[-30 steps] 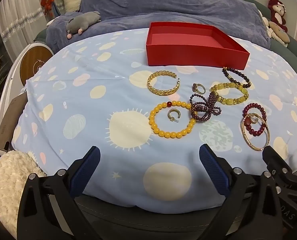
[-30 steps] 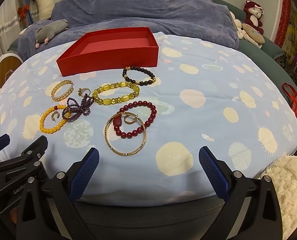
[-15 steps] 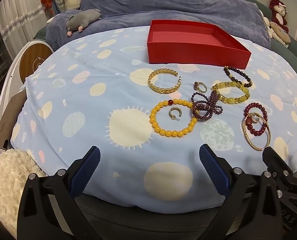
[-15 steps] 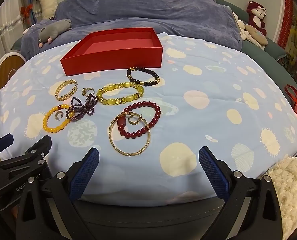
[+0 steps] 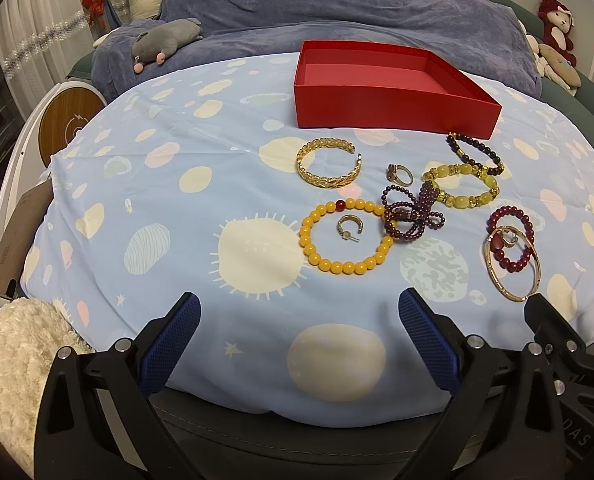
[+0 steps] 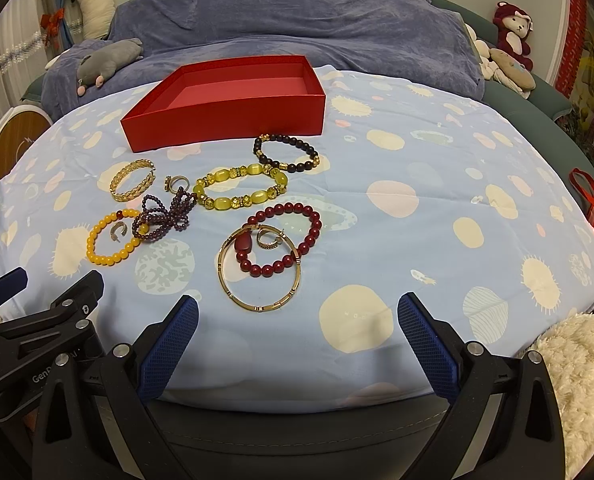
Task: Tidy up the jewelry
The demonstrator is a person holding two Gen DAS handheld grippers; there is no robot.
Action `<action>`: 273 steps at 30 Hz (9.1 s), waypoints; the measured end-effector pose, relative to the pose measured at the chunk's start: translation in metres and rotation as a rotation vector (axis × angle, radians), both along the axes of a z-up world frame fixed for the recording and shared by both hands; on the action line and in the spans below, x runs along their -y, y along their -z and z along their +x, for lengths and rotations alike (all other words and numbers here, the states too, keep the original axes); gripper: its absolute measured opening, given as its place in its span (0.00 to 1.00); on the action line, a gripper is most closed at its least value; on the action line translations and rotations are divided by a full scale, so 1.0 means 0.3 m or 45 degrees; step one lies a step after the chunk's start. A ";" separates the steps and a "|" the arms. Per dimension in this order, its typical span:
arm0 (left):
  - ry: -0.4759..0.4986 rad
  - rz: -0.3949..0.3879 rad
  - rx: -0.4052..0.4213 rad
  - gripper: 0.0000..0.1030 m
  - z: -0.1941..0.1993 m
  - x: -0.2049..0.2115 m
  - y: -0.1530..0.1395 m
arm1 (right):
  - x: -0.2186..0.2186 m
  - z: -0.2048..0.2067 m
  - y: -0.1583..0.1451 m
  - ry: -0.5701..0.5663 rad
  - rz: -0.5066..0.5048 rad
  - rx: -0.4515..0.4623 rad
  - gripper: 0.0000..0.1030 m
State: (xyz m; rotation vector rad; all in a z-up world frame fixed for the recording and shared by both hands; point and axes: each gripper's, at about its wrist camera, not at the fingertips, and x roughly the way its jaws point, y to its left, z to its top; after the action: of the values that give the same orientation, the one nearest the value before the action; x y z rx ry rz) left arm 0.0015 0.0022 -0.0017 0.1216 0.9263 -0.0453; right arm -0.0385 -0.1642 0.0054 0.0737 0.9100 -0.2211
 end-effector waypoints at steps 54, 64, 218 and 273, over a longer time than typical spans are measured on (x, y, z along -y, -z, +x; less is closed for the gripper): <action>-0.002 0.007 0.017 0.92 -0.008 -0.001 -0.009 | -0.001 -0.004 -0.002 0.005 -0.002 0.002 0.94; -0.003 0.008 0.017 0.92 -0.008 0.000 -0.008 | -0.002 -0.004 -0.002 0.004 -0.002 0.001 0.94; 0.150 -0.093 -0.014 0.52 1.194 0.253 -0.130 | 0.217 1.225 -0.121 -0.206 0.175 -0.083 0.53; 0.014 -0.155 -0.094 0.75 0.115 -0.091 -0.016 | 0.065 0.041 -0.031 -0.104 0.132 -0.116 0.70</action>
State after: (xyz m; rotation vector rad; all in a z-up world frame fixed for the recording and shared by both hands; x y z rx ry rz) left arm 0.0359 0.0295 0.0030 0.0124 0.9943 -0.1166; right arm -0.0263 -0.1836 0.0148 0.1229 1.0127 -0.1019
